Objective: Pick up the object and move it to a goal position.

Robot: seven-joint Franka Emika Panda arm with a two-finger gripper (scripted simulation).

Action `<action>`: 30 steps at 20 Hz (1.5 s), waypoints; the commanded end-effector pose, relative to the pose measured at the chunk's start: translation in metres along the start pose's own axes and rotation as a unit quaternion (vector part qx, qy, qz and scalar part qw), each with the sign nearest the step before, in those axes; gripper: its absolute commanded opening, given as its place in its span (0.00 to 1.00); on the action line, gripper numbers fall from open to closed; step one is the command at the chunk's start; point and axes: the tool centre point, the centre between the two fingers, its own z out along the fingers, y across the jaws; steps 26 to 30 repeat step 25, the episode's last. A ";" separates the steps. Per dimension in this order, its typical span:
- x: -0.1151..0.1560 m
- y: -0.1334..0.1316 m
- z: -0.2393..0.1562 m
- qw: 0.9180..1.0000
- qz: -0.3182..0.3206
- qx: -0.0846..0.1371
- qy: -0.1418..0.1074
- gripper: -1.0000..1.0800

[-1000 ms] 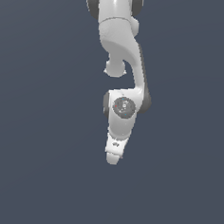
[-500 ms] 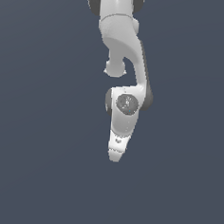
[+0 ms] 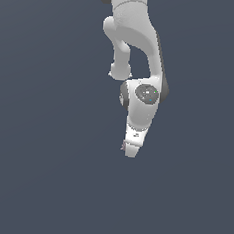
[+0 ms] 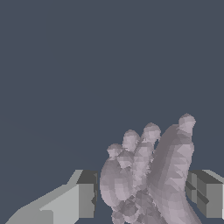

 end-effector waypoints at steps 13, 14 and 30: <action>0.065 -0.105 -0.052 1.000 -0.001 -0.001 -0.001 0.00; 0.068 -0.110 -0.055 1.000 -0.001 -0.001 -0.001 0.00; 0.084 -0.131 -0.067 1.000 0.000 0.000 0.001 0.00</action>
